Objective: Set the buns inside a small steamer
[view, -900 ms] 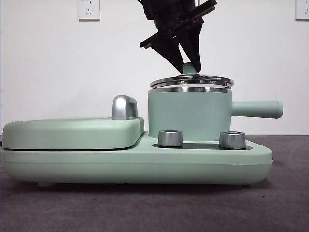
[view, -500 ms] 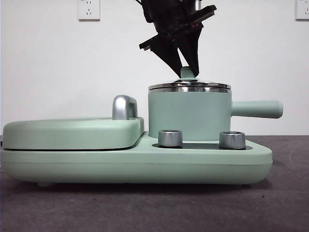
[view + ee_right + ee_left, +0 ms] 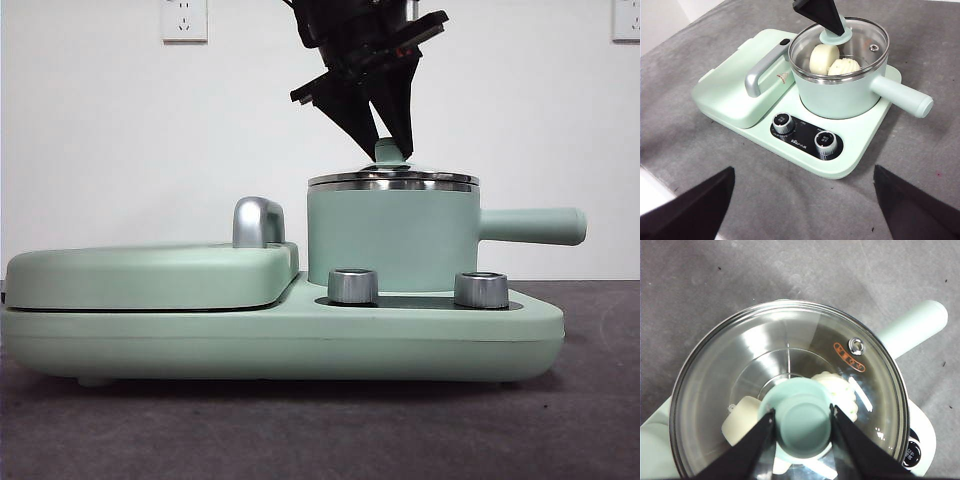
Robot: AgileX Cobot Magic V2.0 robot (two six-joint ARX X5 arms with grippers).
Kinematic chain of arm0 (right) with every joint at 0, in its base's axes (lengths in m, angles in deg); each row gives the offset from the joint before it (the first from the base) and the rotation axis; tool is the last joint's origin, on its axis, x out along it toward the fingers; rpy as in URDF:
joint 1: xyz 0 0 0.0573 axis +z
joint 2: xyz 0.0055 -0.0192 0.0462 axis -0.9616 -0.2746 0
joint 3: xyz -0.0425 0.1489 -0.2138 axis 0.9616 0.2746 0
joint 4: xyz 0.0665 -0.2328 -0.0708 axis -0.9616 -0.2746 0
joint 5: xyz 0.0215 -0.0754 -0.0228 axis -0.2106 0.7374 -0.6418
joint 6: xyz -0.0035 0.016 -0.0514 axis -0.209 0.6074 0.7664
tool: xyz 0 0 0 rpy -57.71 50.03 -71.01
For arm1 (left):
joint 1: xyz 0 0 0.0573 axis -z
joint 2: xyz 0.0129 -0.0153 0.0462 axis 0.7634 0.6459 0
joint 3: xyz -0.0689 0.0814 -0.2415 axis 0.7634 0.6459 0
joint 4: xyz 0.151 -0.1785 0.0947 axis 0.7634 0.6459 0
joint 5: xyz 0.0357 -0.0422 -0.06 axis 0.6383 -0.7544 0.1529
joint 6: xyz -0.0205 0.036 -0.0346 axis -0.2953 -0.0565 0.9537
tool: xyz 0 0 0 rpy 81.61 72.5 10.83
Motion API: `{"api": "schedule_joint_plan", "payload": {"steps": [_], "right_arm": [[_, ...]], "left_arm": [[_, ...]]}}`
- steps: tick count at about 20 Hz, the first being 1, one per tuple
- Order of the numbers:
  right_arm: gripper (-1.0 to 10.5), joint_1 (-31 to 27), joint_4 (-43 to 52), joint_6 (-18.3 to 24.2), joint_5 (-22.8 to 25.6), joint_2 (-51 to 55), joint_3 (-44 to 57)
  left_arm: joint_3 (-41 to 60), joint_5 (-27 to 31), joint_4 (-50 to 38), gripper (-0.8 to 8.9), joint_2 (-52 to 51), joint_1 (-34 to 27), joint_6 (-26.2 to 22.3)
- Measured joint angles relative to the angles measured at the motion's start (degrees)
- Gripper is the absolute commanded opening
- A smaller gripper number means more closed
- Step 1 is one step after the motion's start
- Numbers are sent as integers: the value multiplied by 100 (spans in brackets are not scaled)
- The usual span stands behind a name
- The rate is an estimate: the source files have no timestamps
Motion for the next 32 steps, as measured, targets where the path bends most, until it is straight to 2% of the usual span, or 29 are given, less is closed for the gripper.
{"api": "schedule_joint_plan", "payload": {"steps": [2,3,4,8,13,16,19,23,27,32], "right_arm": [[442,0,0,0,0,0,0],[442,0,0,0,0,0,0],[442,0,-2,0,0,0,0],[442,0,-7,0,0,0,0],[442,0,-31,0,-22,0,0],[442,0,-44,2,-251,2,0],[442,0,-24,13,-549,2,0],[442,0,39,166,-916,2,0],[442,0,210,280,-1259,2,0],[442,0,389,302,-1589,2,0]], "left_arm": [[0,2,4,388,11,15,90],[0,13,-13,477,15,26,118],[0,15,15,510,15,33,157],[9,24,446,507,-160,4,413],[280,-208,479,496,-1591,-127,826],[1434,-232,479,496,-2868,-83,837],[3158,-282,479,496,-4035,-22,632],[4833,-306,433,496,-5158,-20,573],[6391,-313,-487,496,-6419,-20,651],[8129,-317,-1679,496,-7943,-20,1016]]}}
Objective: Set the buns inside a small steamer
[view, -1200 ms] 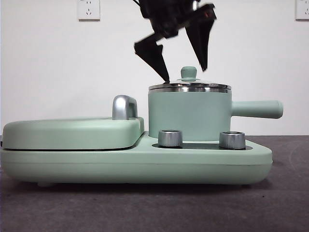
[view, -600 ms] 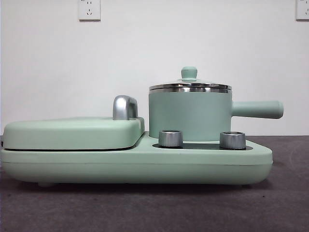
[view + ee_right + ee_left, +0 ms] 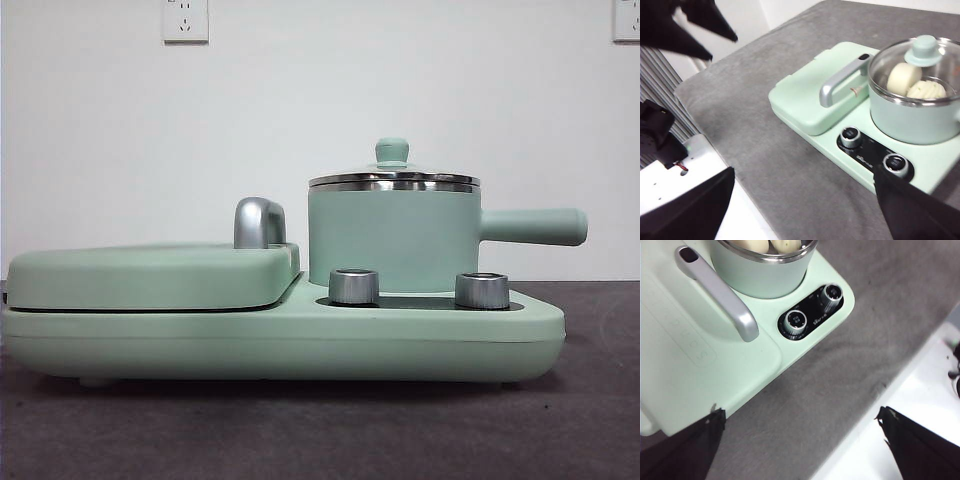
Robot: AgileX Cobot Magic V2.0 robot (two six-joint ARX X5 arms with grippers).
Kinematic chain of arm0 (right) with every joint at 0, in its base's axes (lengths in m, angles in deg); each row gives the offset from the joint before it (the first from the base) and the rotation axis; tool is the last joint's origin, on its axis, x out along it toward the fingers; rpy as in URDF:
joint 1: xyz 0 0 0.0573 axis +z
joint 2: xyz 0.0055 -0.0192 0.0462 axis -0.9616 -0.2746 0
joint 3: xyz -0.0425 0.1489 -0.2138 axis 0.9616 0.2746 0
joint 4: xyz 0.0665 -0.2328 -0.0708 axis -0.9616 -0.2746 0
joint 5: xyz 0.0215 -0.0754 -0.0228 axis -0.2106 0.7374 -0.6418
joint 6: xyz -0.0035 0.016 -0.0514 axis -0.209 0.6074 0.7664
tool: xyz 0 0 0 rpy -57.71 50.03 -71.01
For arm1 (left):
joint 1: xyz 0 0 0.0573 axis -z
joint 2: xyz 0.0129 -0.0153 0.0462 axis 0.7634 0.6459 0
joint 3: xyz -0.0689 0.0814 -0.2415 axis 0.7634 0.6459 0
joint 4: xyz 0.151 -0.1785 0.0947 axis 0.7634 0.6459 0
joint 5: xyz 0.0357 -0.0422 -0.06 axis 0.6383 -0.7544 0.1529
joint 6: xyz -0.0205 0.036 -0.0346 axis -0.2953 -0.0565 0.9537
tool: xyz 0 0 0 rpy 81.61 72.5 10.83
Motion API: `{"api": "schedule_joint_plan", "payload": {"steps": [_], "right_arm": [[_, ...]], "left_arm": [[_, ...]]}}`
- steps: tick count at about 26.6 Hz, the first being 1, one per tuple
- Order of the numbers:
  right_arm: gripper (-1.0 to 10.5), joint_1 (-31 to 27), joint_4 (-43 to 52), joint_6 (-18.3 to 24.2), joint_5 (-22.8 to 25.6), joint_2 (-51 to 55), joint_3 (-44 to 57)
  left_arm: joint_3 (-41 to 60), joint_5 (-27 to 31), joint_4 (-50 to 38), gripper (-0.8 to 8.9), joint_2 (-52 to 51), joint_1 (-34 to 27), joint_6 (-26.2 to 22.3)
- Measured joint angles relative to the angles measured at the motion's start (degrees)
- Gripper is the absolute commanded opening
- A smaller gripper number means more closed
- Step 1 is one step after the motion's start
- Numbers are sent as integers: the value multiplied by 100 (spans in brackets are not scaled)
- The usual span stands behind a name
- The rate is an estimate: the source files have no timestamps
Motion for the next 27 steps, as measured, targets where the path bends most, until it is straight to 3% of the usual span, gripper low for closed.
{"api": "schedule_joint_plan", "payload": {"steps": [5,6,7,8,9,10,27], "right_arm": [[441,0,-7,0,-216,0,0],[435,0,-7,2,-245,0,0],[377,0,-7,0,-256,0,0],[264,0,-7,0,-258,0,0],[62,0,-11,-2,-258,0,0],[10,0,-13,0,-264,0,0],[20,0,2,103,-350,0,0]], "left_arm": [[1473,4,-876,480,-1353,-2,601],[1714,35,-951,415,-1604,-2,726],[1917,90,-962,272,-1829,-2,844],[2061,125,-957,96,-2006,-2,940],[2184,138,-951,5,-2184,-4,1049],[2271,153,-938,8,-2356,-4,1128],[2339,365,-955,7,-2791,-4,1325]]}}
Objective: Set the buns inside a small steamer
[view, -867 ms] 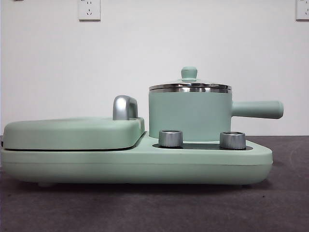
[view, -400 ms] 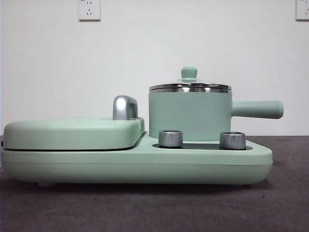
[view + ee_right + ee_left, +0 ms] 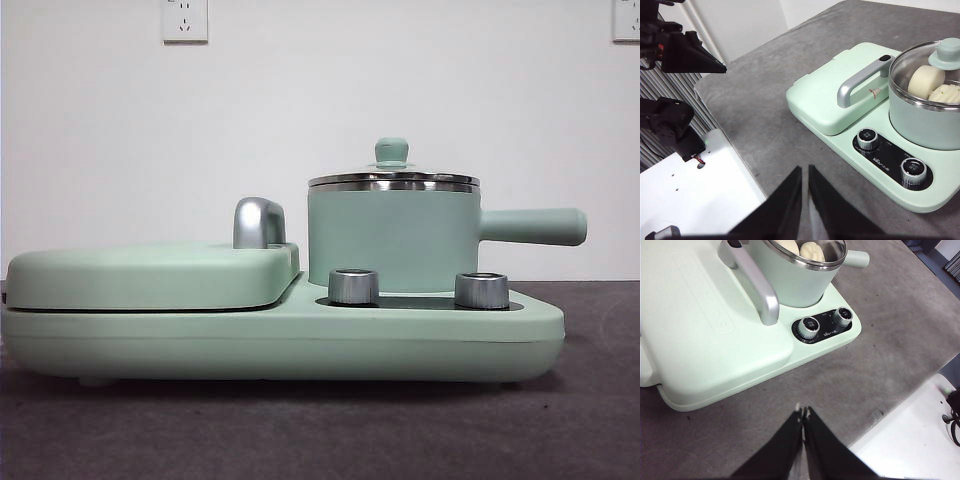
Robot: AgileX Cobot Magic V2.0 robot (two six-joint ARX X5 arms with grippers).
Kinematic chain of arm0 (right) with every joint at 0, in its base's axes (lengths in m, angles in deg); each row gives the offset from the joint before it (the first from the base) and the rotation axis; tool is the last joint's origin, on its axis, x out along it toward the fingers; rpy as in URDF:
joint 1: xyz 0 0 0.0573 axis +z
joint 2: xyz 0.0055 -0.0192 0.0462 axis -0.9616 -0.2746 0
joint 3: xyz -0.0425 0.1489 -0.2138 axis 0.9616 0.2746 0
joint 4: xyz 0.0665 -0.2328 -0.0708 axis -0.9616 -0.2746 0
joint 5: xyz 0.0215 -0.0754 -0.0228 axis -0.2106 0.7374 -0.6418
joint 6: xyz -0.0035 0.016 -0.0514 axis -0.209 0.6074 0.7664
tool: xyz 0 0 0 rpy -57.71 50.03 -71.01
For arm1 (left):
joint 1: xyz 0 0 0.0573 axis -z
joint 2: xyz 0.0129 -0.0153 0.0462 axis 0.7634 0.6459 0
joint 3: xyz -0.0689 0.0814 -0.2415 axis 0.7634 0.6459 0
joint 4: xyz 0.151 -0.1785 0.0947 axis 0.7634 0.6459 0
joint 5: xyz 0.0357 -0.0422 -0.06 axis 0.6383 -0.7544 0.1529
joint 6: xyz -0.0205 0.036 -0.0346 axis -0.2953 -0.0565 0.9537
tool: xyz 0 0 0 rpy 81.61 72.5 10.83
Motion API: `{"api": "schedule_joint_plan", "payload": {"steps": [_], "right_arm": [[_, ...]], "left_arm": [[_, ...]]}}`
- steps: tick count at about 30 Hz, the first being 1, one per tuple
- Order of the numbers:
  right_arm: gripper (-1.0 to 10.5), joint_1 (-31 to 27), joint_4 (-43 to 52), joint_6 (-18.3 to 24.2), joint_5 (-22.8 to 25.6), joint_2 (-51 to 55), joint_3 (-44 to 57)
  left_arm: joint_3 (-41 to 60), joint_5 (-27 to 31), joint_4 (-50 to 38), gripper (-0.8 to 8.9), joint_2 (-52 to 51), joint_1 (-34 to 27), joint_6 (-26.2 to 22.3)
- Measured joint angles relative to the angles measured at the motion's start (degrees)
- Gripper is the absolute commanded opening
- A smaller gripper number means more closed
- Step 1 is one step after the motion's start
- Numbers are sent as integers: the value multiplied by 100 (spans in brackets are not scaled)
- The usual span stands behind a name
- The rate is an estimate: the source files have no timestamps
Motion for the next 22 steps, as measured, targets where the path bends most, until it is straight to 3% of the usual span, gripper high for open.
{"api": "schedule_joint_plan", "payload": {"steps": [8,13,17,22], "right_arm": [[20,0,22,2,0,0,0],[20,0,31,2,0,2,0],[20,0,31,2,0,2,0],[20,0,31,2,0,2,0]], "left_arm": [[70,0,-70,7,-205,-190,0],[98,0,-195,7,-422,-1008,-15],[507,2,-782,7,-667,-1856,-577],[1515,11,-2251,7,-1117,-2736,-1220]]}}
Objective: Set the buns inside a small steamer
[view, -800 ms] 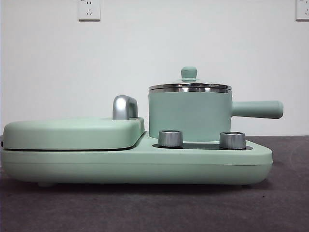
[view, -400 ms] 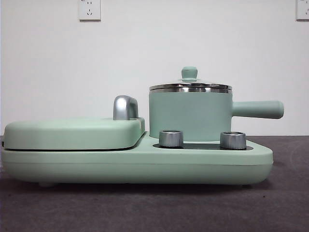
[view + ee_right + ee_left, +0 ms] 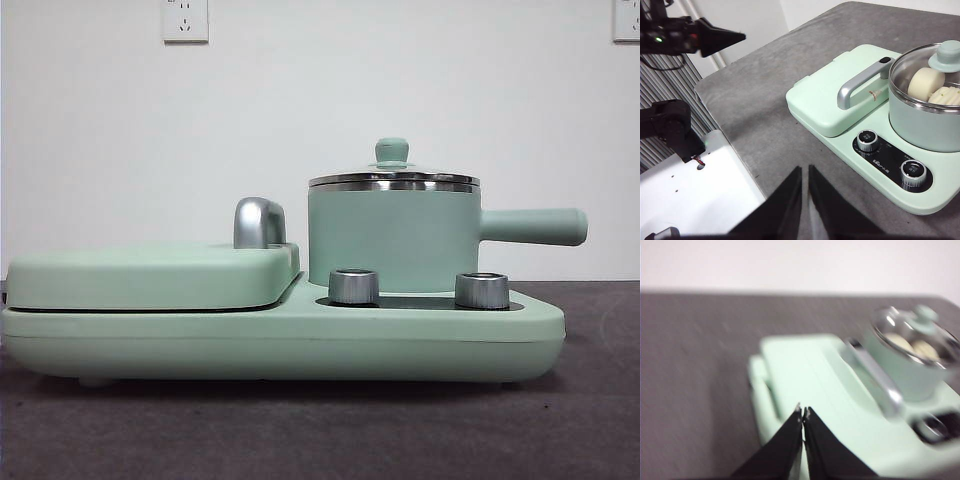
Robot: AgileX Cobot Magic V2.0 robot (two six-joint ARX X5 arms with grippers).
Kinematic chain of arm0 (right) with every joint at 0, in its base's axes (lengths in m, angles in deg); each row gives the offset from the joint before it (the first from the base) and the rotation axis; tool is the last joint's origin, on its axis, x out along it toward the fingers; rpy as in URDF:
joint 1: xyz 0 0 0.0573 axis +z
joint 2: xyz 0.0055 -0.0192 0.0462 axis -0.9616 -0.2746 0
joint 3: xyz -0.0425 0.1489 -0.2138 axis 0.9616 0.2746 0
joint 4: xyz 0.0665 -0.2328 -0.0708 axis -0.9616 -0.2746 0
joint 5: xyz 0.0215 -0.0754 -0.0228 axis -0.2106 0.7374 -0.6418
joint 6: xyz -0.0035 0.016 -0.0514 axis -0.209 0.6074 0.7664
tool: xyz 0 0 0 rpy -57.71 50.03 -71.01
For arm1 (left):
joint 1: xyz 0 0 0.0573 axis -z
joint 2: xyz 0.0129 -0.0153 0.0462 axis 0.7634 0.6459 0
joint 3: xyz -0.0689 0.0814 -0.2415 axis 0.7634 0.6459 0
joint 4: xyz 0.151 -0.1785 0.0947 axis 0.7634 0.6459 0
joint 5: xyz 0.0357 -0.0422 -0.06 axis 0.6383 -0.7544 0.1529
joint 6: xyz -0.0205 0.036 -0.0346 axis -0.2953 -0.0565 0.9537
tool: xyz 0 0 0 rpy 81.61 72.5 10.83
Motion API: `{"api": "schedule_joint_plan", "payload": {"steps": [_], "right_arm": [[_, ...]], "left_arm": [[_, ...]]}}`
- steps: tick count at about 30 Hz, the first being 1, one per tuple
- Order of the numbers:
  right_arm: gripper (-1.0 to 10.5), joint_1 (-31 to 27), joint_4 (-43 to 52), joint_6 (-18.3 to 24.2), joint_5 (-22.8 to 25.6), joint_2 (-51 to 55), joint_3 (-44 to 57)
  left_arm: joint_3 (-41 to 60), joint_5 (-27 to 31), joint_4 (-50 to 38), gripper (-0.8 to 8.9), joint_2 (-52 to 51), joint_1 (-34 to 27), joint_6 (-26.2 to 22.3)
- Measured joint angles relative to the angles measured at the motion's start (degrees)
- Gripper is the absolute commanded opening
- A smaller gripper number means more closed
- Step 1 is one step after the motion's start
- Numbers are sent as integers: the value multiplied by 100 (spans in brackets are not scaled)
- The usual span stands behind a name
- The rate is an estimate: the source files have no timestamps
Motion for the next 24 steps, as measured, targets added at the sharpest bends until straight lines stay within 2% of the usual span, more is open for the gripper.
{"api": "schedule_joint_plan", "payload": {"steps": [5,8,15,24], "right_arm": [[20,0,0,0,0,0,0],[20,0,0,0,0,0,0],[20,0,0,0,0,0,0],[20,0,0,0,0,2,0]], "left_arm": [[1252,15,-1539,7,-514,-498,-278],[1958,35,-2015,7,-815,-732,-291],[2848,249,-2039,7,-1482,-942,-264],[2887,752,-1746,7,-1519,-1012,-275]]}}
